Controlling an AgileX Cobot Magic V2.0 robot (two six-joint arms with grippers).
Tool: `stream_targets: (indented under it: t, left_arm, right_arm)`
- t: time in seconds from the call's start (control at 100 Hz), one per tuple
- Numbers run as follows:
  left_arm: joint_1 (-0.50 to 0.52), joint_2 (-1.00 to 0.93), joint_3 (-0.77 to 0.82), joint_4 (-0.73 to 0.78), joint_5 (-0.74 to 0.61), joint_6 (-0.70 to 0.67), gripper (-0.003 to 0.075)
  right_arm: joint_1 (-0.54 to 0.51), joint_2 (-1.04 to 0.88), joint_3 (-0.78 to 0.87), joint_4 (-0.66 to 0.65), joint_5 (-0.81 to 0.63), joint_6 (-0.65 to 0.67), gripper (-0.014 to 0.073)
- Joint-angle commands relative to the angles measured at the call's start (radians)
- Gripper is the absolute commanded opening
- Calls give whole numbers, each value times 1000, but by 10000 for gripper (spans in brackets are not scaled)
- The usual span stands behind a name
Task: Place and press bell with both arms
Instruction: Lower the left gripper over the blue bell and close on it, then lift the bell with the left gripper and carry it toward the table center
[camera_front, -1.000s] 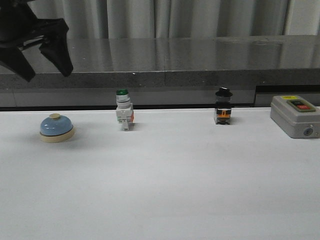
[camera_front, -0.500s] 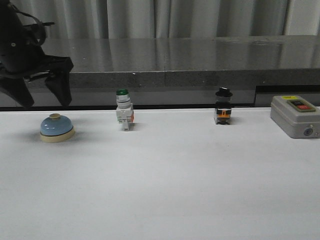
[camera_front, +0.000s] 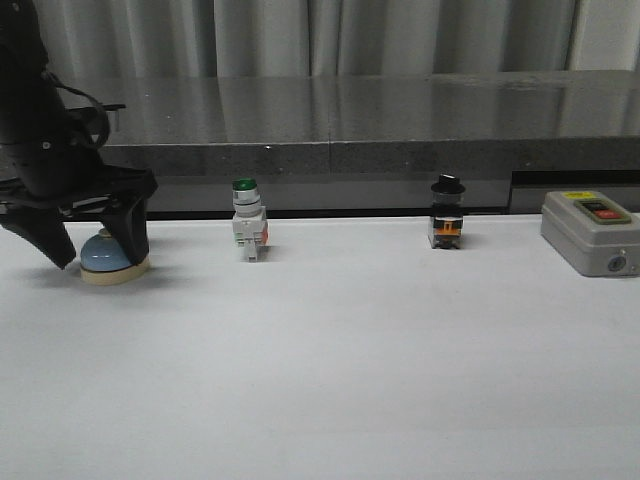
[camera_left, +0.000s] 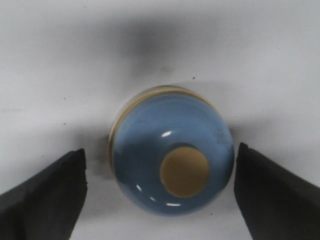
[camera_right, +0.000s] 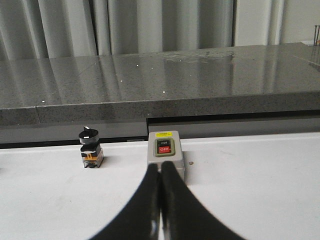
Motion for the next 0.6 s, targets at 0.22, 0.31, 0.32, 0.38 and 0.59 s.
stream_targets:
  t: [0.22, 0.31, 0.32, 0.38, 0.59]
  left_arm:
    - [-6, -56, -33, -10, -35, -11, 226]
    - [-6, -60, -52, -10, -14, -11, 221]
    - [-6, -61, -54, -10, -13, -11, 221]
    - [-6, -75, -65, -10, -6, -11, 221]
    - [-13, -191, -77, -10, 2, 16, 221]
  right_arm:
    - [-6, -13, -15, -6, -86, -4, -69]
    - [-6, -13, -15, -6, -86, -4, -69]
    - [-6, -13, -15, -6, -86, -4, -69]
    - [-6, -13, -15, -6, -86, -4, -69]
    - [-6, -13, -15, -6, -86, -4, -69]
